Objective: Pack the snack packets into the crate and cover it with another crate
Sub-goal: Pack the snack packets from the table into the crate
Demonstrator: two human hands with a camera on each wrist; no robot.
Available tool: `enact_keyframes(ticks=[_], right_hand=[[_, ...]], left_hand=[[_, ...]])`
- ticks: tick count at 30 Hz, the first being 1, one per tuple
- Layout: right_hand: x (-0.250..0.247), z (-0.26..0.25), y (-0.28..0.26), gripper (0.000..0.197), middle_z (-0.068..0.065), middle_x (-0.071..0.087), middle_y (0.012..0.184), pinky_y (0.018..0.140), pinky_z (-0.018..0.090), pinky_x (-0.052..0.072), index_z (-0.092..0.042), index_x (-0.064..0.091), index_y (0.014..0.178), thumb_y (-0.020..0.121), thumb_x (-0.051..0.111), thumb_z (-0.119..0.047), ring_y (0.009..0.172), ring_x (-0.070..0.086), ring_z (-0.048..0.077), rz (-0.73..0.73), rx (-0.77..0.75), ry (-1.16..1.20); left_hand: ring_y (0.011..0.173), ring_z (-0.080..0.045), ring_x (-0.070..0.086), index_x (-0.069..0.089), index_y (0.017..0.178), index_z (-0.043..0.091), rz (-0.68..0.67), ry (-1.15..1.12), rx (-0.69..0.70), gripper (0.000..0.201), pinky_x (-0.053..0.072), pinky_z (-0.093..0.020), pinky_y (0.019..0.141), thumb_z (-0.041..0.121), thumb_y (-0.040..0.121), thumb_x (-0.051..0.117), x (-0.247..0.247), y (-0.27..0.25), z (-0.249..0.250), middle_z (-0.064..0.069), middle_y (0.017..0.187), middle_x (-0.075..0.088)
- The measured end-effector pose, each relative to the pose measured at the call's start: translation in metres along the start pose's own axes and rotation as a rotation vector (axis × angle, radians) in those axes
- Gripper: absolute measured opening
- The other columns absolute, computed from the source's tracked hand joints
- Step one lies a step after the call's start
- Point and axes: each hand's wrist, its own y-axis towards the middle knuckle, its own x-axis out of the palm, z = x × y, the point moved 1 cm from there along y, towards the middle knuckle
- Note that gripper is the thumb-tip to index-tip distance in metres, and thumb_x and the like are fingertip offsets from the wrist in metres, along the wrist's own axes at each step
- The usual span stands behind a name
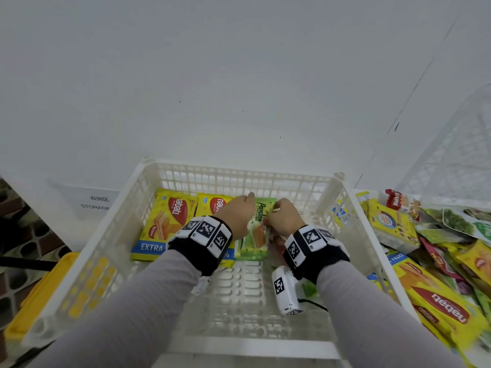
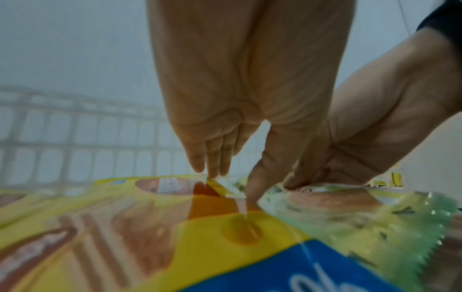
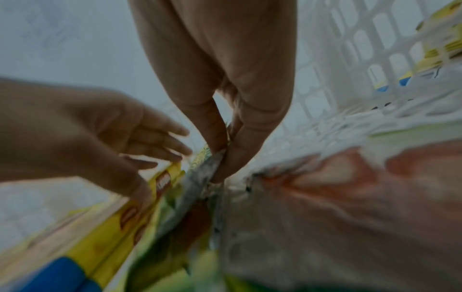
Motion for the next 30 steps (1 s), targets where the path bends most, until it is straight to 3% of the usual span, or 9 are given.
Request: enact_keyframes(ticks=[4, 8, 10, 13, 15, 20, 23, 27, 30], right_hand=[[0.009, -0.004, -0.008, 0.03, 0.025, 0.064, 0.106, 0.076, 0.042, 0.052, 0.004, 0.055, 0.113, 0.083, 0.056, 0.005, 0.092, 0.064, 0.035, -0.069, -0.096, -0.003], [-0.002, -0.009, -0.008, 0.033, 0.02, 0.064, 0.113, 0.088, 0.035, 0.048, 0.003, 0.062, 0.114, 0.082, 0.056, 0.004, 0.108, 0.059, 0.032, -0.08, -0.148, -0.141], [-0.014, -0.006, -0.004, 0.046, 0.012, 0.057, 0.126, 0.093, 0.028, 0.044, -0.006, 0.054, 0.126, 0.081, 0.064, -0.004, 0.119, 0.053, 0.026, -0.025, -0.099, -0.325], [-0.021, 0.007, -0.007, 0.056, 0.012, 0.052, 0.125, 0.094, 0.036, 0.047, -0.01, 0.046, 0.126, 0.078, 0.071, -0.023, 0.116, 0.052, 0.03, -0.096, -0.009, -0.656], [-0.018, 0.015, -0.007, 0.056, 0.014, 0.054, 0.116, 0.084, 0.035, 0.05, -0.008, 0.046, 0.116, 0.074, 0.075, -0.029, 0.106, 0.056, 0.031, -0.118, -0.006, -0.719], [-0.02, 0.025, -0.008, 0.036, 0.003, 0.062, 0.072, 0.06, 0.027, 0.052, -0.016, 0.049, 0.062, 0.059, 0.082, -0.029, 0.068, 0.062, 0.022, -0.094, -0.031, -0.772], [-0.032, 0.023, -0.007, 0.034, 0.002, 0.058, 0.064, 0.047, 0.02, 0.041, -0.013, 0.048, 0.061, 0.066, 0.08, -0.023, 0.058, 0.058, 0.017, -0.03, 0.039, -0.638], [-0.048, 0.018, 0.0, 0.031, -0.001, 0.046, 0.062, 0.028, 0.011, 0.031, -0.014, 0.043, 0.064, 0.084, 0.064, -0.004, 0.031, 0.048, 0.0, -0.078, 0.105, -0.171], [-0.047, 0.022, 0.005, 0.018, -0.002, 0.049, 0.072, 0.038, 0.006, 0.037, -0.013, 0.053, 0.075, 0.089, 0.06, -0.005, 0.057, 0.051, 0.006, -0.071, 0.146, -0.051]], left_hand=[[0.13, -0.028, 0.036, 0.027, 0.142, 0.001, 0.016, -0.025, 0.072, 0.078, 0.036, -0.035, 0.105, 0.013, 0.078, 0.069, -0.001, -0.001, 0.002, -0.014, 0.139, 0.034], [0.127, -0.028, 0.041, 0.038, 0.134, 0.001, -0.071, 0.1, 0.153, 0.071, 0.035, -0.037, 0.106, 0.026, 0.077, 0.072, 0.011, -0.002, 0.006, -0.013, 0.137, 0.039], [0.132, -0.031, 0.036, 0.039, 0.135, 0.002, -0.11, 0.204, 0.148, 0.065, 0.03, -0.039, 0.11, 0.027, 0.081, 0.068, 0.015, -0.002, 0.005, -0.014, 0.145, 0.031], [0.141, -0.028, 0.021, 0.034, 0.139, 0.002, -0.134, 0.278, 0.145, 0.064, 0.017, -0.04, 0.115, 0.025, 0.086, 0.062, 0.017, 0.0, 0.004, -0.015, 0.154, 0.018], [0.143, -0.026, 0.016, 0.029, 0.142, 0.001, -0.134, 0.299, 0.155, 0.069, 0.013, -0.04, 0.117, 0.028, 0.088, 0.061, 0.02, 0.001, 0.003, -0.016, 0.155, 0.016], [0.145, -0.023, 0.009, 0.019, 0.146, 0.001, -0.158, 0.32, 0.15, 0.083, 0.009, -0.038, 0.118, 0.038, 0.086, 0.062, 0.019, 0.001, 0.001, -0.014, 0.157, 0.01], [0.145, -0.023, 0.008, 0.018, 0.146, 0.001, -0.173, 0.328, 0.148, 0.084, 0.008, -0.038, 0.118, 0.039, 0.085, 0.062, 0.018, 0.002, 0.003, -0.014, 0.157, 0.009], [0.145, -0.023, 0.008, 0.018, 0.146, 0.001, -0.169, 0.338, 0.143, 0.083, 0.007, -0.037, 0.118, 0.037, 0.086, 0.062, 0.018, 0.0, 0.004, -0.014, 0.157, 0.01], [0.145, -0.022, 0.008, 0.017, 0.147, 0.001, -0.169, 0.332, 0.152, 0.083, 0.006, -0.036, 0.117, 0.037, 0.086, 0.062, 0.017, 0.001, 0.003, -0.014, 0.157, 0.01]])
